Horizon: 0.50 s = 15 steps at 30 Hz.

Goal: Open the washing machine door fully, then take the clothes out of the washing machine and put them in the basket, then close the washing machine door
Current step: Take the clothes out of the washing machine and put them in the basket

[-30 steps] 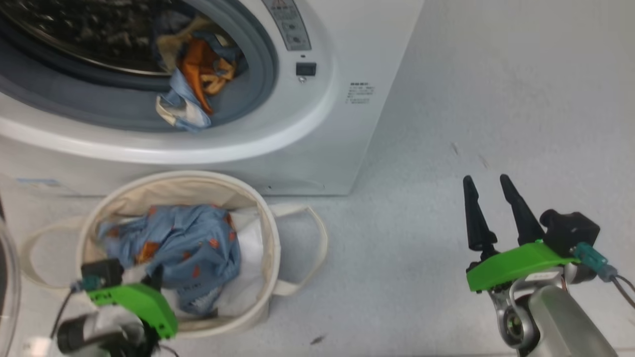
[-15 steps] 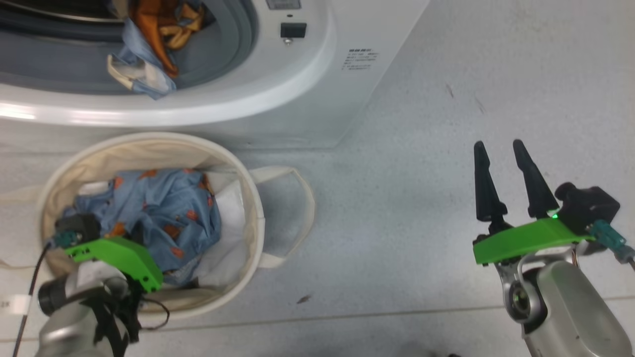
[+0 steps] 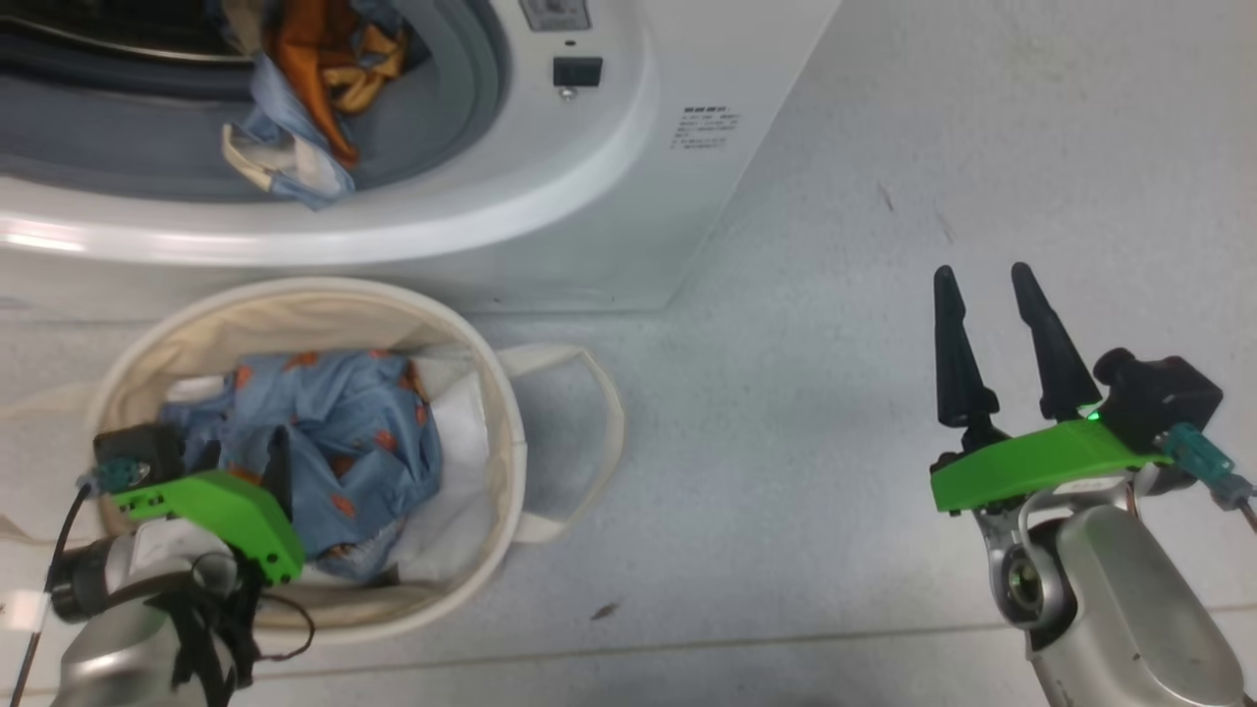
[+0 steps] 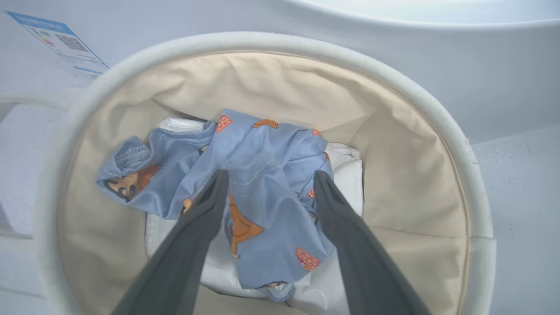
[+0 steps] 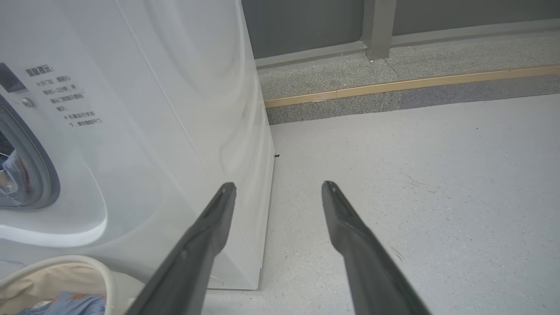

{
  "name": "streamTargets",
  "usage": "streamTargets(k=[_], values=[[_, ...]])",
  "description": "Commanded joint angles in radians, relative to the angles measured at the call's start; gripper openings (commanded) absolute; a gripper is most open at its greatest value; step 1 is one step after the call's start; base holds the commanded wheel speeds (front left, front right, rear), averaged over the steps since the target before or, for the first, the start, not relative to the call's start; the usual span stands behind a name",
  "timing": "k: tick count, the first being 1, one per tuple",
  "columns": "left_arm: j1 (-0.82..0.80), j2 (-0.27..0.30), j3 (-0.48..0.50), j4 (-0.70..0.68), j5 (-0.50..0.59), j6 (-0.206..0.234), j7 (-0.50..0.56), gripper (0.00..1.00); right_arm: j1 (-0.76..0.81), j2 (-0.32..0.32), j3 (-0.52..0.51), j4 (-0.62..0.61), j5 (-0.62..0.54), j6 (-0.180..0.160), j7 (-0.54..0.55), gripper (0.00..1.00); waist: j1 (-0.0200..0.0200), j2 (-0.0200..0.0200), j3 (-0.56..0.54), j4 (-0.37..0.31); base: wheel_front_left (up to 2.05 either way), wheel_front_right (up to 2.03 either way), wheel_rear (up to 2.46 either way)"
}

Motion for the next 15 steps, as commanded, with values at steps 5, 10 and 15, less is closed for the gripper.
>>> streamTargets(k=[5, 10, 15], values=[[0.028, 0.067, 0.012, -0.013, 0.028, 0.003, -0.035, 1.00, 0.033, 0.009, 0.034, -0.002, 0.011, 0.008, -0.012, 1.00, -0.0001, 0.0000, -0.091, 0.018, 0.00, 0.00, 0.00], [0.080, 0.099, 0.043, -0.136, 0.077, 0.028, -0.037, 1.00, 0.058, 0.013, 0.050, 0.026, 0.022, 0.008, -0.012, 1.00, -0.0001, 0.0000, -0.182, 0.035, 0.00, 0.00, 0.00], [0.175, 0.106, 0.111, -0.297, 0.141, 0.026, -0.037, 1.00, 0.089, 0.014, 0.065, 0.049, 0.031, 0.008, -0.012, 1.00, -0.0001, 0.0000, -0.270, 0.047, 0.00, 0.00, 0.00]])
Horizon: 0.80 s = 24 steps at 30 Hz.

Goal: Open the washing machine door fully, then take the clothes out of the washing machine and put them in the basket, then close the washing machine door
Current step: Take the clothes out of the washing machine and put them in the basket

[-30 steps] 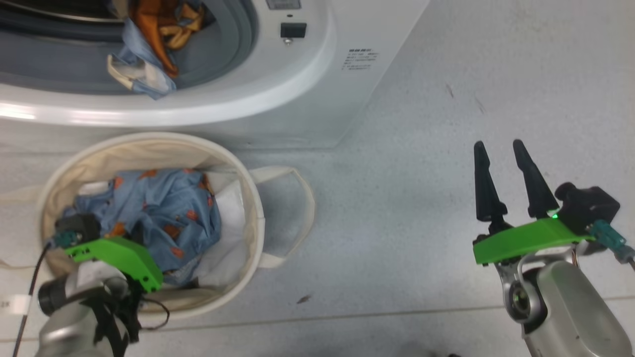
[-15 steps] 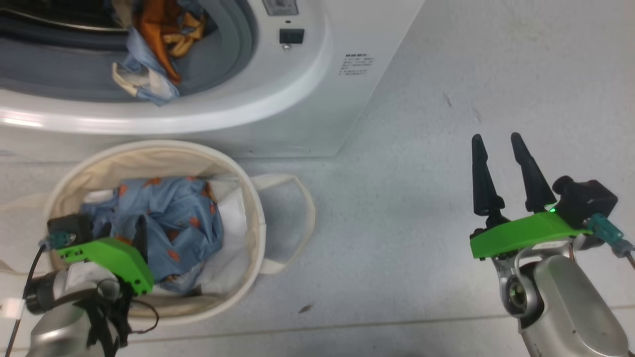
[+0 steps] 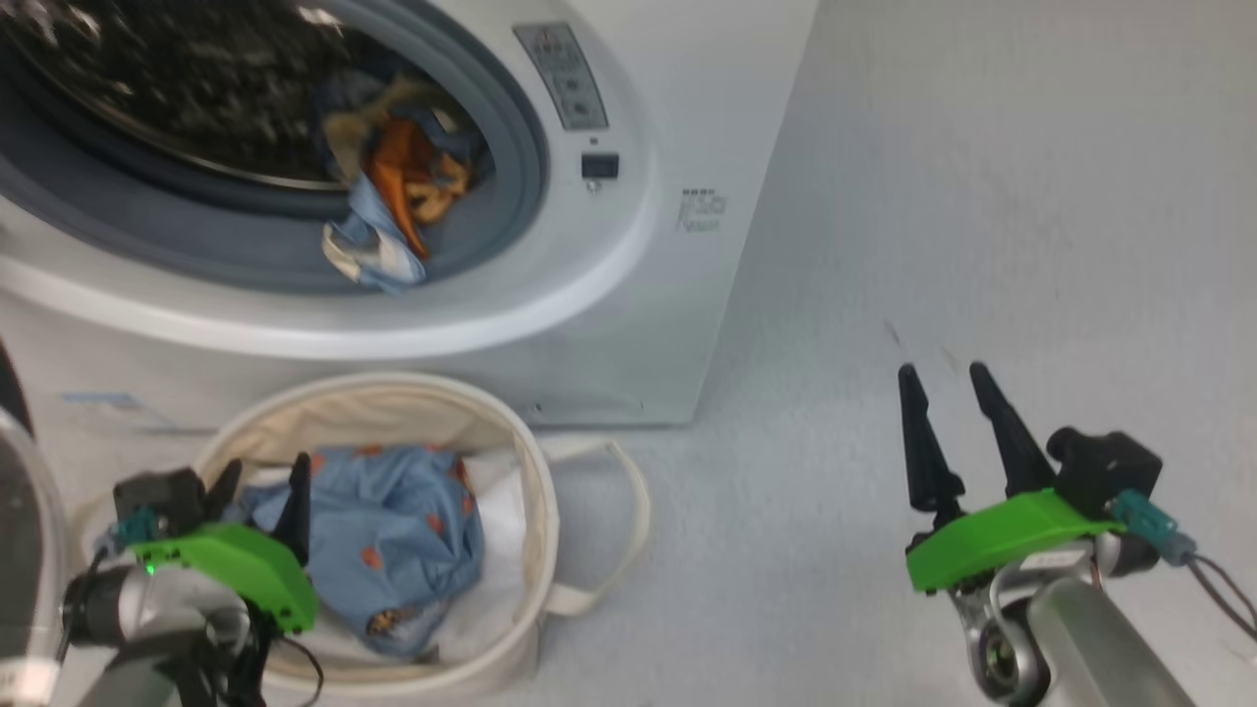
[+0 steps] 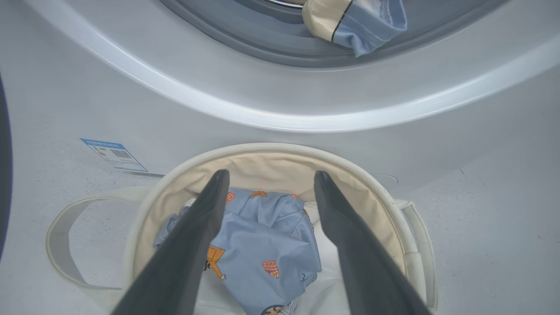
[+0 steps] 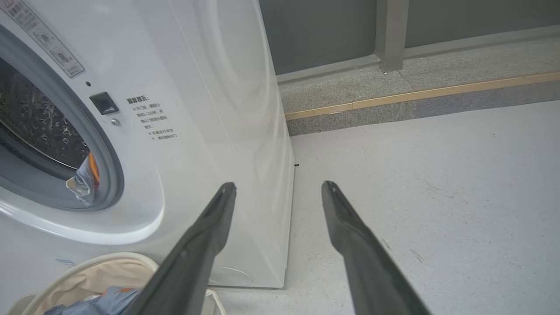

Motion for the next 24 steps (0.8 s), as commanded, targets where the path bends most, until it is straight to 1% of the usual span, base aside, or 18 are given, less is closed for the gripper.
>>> streamTargets(k=[1, 4, 9, 16, 18, 24], values=[[0.031, 0.047, 0.069, -0.072, 0.024, 0.002, -0.013, 1.00, 0.016, 0.001, 0.025, -0.018, 0.007, 0.008, -0.012, 1.00, -0.0001, 0.0000, -0.074, 0.016, 0.00, 0.00, 0.00], [0.104, 0.047, 0.133, -0.178, 0.063, 0.011, -0.013, 1.00, 0.035, 0.000, 0.034, -0.005, 0.011, 0.008, -0.012, 1.00, -0.0001, 0.0000, -0.127, 0.016, 0.00, 0.00, 0.00], [0.237, 0.038, 0.237, -0.361, 0.120, 0.007, -0.013, 1.00, 0.066, -0.001, 0.041, 0.008, 0.017, 0.008, -0.012, 1.00, -0.0001, 0.0000, -0.194, 0.015, 0.00, 0.00, 0.00], [0.400, 0.048, 0.357, -0.583, 0.173, 0.012, -0.013, 1.00, 0.089, 0.002, 0.049, 0.012, 0.022, 0.008, -0.012, 1.00, -0.0001, 0.0000, -0.234, 0.001, 0.00, 0.00, 0.00], [0.435, 0.051, 0.379, -0.628, 0.181, 0.015, -0.013, 1.00, 0.094, 0.002, 0.048, 0.013, 0.023, 0.008, -0.012, 1.00, -0.0001, 0.0000, -0.243, -0.001, 0.00, 0.00, 0.00], [0.488, 0.054, 0.386, -0.684, 0.197, 0.016, -0.013, 1.00, 0.101, 0.000, 0.059, 0.020, 0.023, 0.008, -0.012, 1.00, -0.0001, 0.0000, -0.257, -0.005, 0.00, 0.00, 0.00]])
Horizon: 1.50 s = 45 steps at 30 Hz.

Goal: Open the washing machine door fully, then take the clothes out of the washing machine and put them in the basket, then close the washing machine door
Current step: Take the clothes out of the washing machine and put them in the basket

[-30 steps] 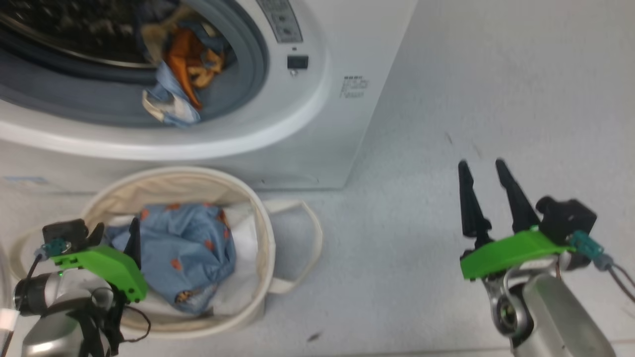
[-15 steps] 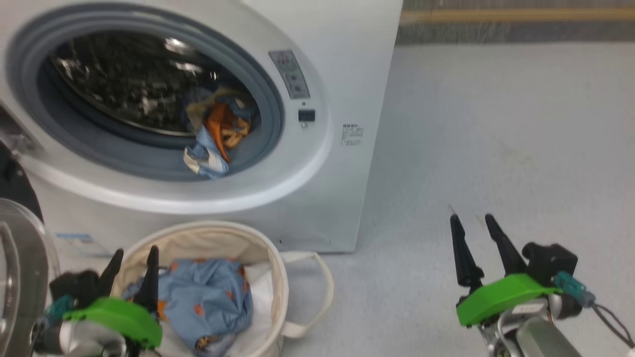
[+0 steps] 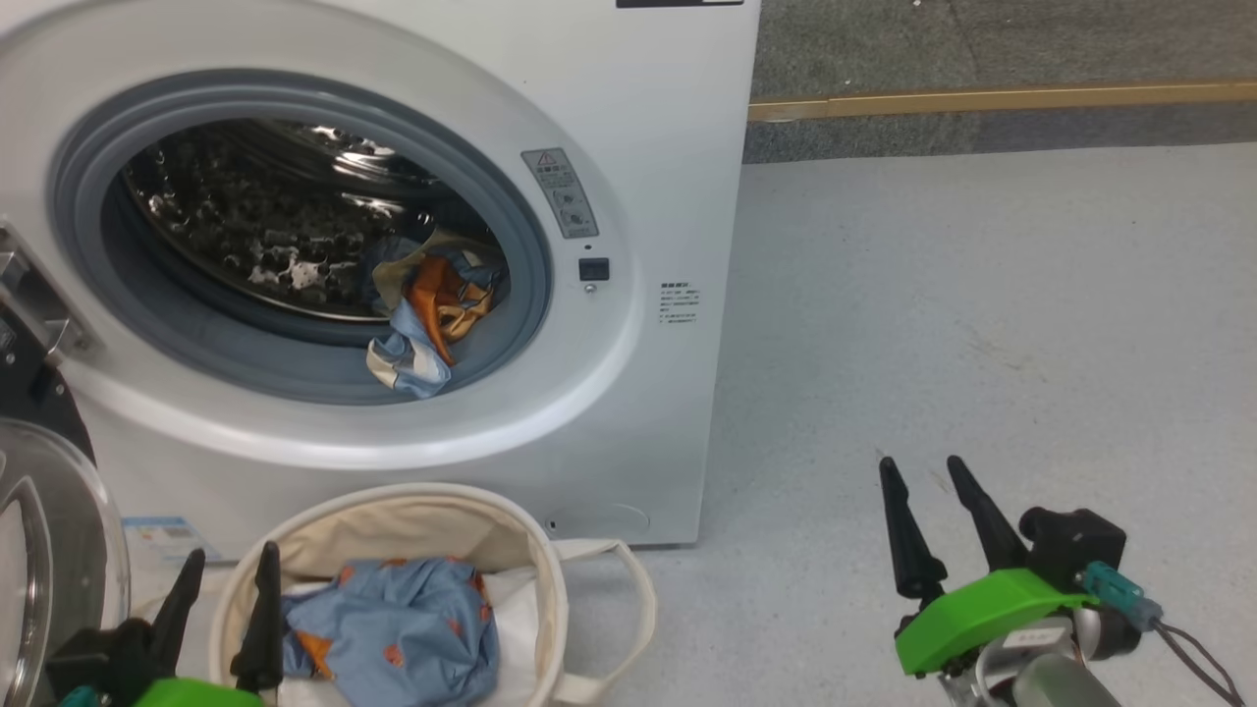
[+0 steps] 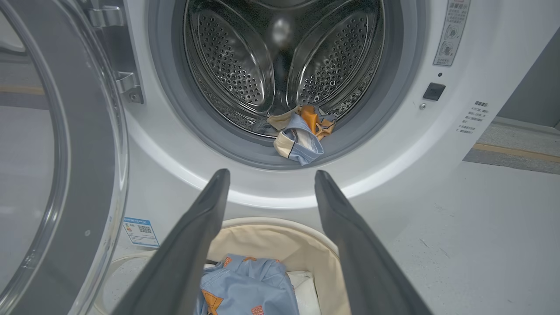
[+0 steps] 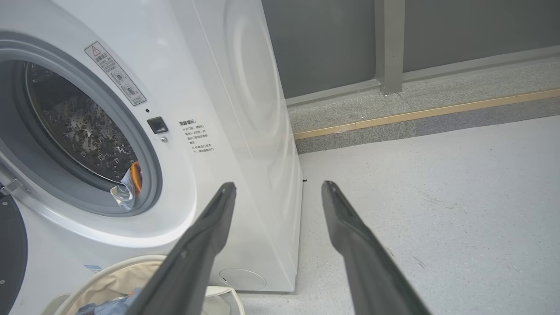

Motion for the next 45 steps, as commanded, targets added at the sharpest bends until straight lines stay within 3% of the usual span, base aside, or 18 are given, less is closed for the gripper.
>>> streamTargets(k=[1, 17, 45], values=[[-0.025, 0.037, 0.044, -0.039, 0.012, 0.008, -0.013, 1.00, -0.008, -0.003, 0.025, -0.024, 0.005, 0.008, -0.012, 1.00, 0.0000, -0.0001, -0.004, -0.004, 0.00, 0.00, 0.00], [-0.003, 0.049, 0.053, -0.048, -0.007, 0.028, -0.001, 1.00, -0.014, -0.012, 0.032, -0.019, 0.014, 0.008, -0.012, 1.00, 0.0000, -0.0001, -0.033, -0.020, 0.00, 0.00, 0.00], [-0.055, 0.057, 0.021, 0.003, -0.017, 0.019, 0.001, 1.00, -0.025, -0.005, 0.029, -0.020, 0.011, 0.008, -0.012, 1.00, 0.0000, -0.0001, -0.018, -0.027, 0.00, 0.00, 0.00]])
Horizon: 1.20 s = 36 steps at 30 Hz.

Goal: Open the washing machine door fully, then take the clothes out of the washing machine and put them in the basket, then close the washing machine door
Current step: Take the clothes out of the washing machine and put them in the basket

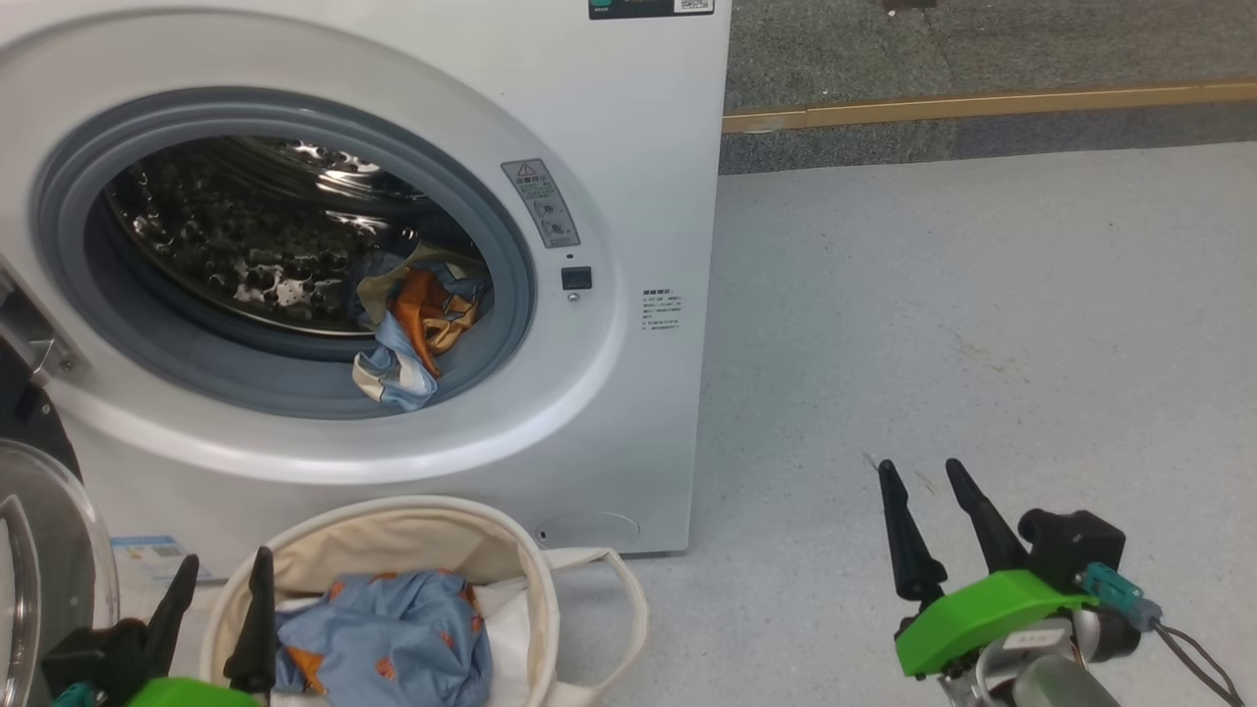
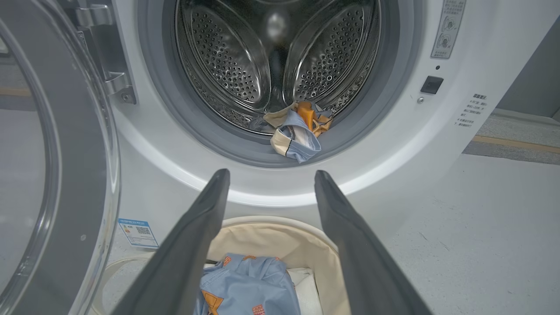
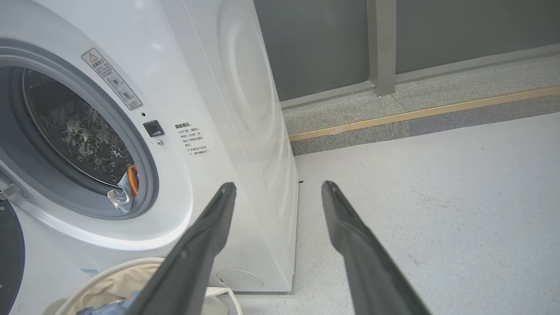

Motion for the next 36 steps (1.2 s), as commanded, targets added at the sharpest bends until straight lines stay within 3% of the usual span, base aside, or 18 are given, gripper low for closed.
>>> streamTargets(k=[1, 17, 25, 36], values=[[-0.053, 0.040, 0.036, -0.023, -0.005, 0.003, -0.004, 1.00, -0.024, -0.003, 0.013, -0.029, 0.001, 0.008, -0.012, 1.00, 0.0000, -0.0001, 0.000, 0.000, 0.00, 0.00, 0.00], [-0.165, 0.053, -0.001, -0.010, -0.006, -0.017, 0.052, 1.00, -0.030, -0.002, 0.009, -0.032, -0.003, 0.008, -0.012, 1.00, 0.0000, -0.0001, 0.041, -0.011, 0.00, 0.00, 0.00], [-0.396, 0.063, -0.055, 0.071, -0.037, -0.073, 0.174, 1.00, -0.046, 0.008, -0.014, -0.051, -0.008, 0.008, -0.012, 1.00, 0.0000, -0.0001, 0.126, -0.026, 0.00, 0.00, 0.00], [-0.774, 0.051, -0.151, 0.330, -0.090, -0.102, 0.353, 1.00, -0.091, 0.027, -0.033, -0.076, -0.026, 0.008, -0.012, 1.00, 0.0000, -0.0001, 0.269, -0.083, 0.00, 0.00, 0.00]])
